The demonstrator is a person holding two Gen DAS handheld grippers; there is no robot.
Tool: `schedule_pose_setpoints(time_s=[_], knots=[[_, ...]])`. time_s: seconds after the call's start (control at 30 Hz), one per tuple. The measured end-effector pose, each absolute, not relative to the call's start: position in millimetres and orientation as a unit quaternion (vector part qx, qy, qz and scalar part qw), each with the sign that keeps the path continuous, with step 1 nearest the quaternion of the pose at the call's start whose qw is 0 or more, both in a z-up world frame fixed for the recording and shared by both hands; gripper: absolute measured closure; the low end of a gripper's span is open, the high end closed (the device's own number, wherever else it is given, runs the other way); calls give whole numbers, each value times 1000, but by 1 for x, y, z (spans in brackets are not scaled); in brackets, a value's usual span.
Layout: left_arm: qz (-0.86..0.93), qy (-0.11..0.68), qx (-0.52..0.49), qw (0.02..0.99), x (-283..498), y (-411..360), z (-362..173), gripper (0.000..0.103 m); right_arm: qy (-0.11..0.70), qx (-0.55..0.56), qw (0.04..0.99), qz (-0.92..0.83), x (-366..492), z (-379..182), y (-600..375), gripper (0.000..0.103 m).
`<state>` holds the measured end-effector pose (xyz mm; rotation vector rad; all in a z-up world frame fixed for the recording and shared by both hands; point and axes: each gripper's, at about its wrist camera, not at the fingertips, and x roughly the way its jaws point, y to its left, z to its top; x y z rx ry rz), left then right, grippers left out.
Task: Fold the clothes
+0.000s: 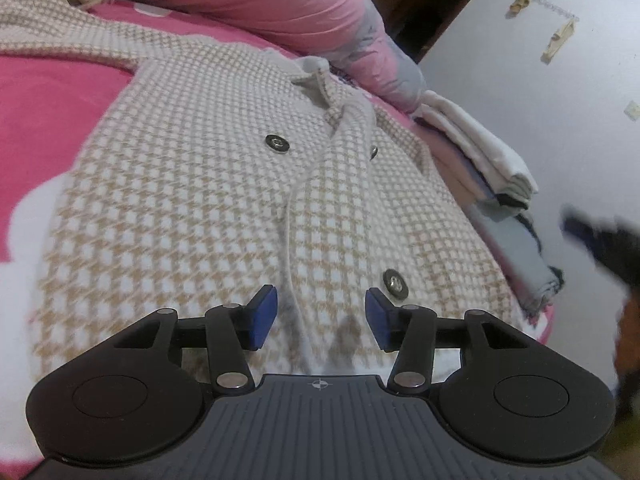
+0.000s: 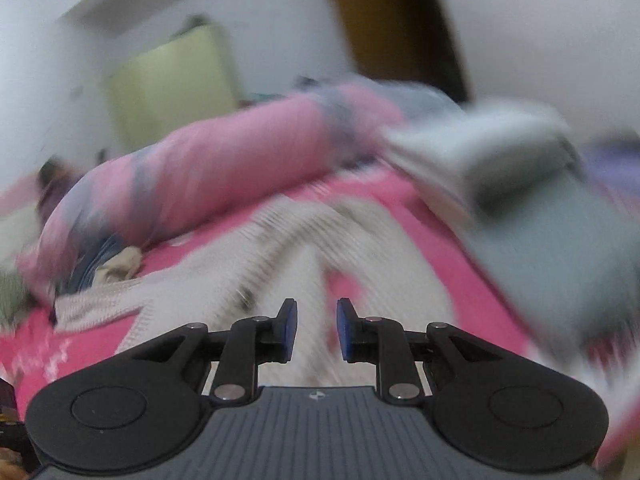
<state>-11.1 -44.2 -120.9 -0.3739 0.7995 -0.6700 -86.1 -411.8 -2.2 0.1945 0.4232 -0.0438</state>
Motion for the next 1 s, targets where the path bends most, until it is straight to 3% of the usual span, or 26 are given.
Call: schedule_pose_setpoints(time_s=[0.13,0.23,0.43,0.47,0.53,0.57,0.6,0.8,0.87,0.93,0.97,1.0], knots=[[-340,378,-178,842,-5,-43,-125,65,221,-43,974,30,22,10,-350,65],[-362,378,-185,832,-2,-37,-129,65,253,-129,958,38,112,-8,-314,52],[-407,373,-182,814,6,-31,-137,65,336,-215,917,-22,279,-70,-300,50],[-414,372,-182,811,7,-31,-138,65,342,-213,914,-33,297,-78,-304,52],[-428,368,-181,805,10,-31,-141,65,355,-205,910,-54,328,-93,-314,65],[-435,366,-180,803,11,-30,-142,65,353,-193,914,-58,336,-92,-321,95],[-441,364,-181,800,12,-30,-144,65,348,-179,918,-59,341,-88,-328,103],[-467,360,-216,778,19,-22,-154,63,241,-23,970,15,327,-18,-361,103],[-473,362,-227,771,22,-20,-156,63,223,-32,974,12,323,-5,-361,103],[-476,362,-232,767,23,-20,-157,63,244,-92,965,20,324,-7,-352,102],[-476,362,-233,767,24,-21,-158,63,263,-126,956,29,322,-14,-344,94],[-477,360,-232,767,24,-21,-159,63,282,-163,945,37,320,-23,-336,71]])
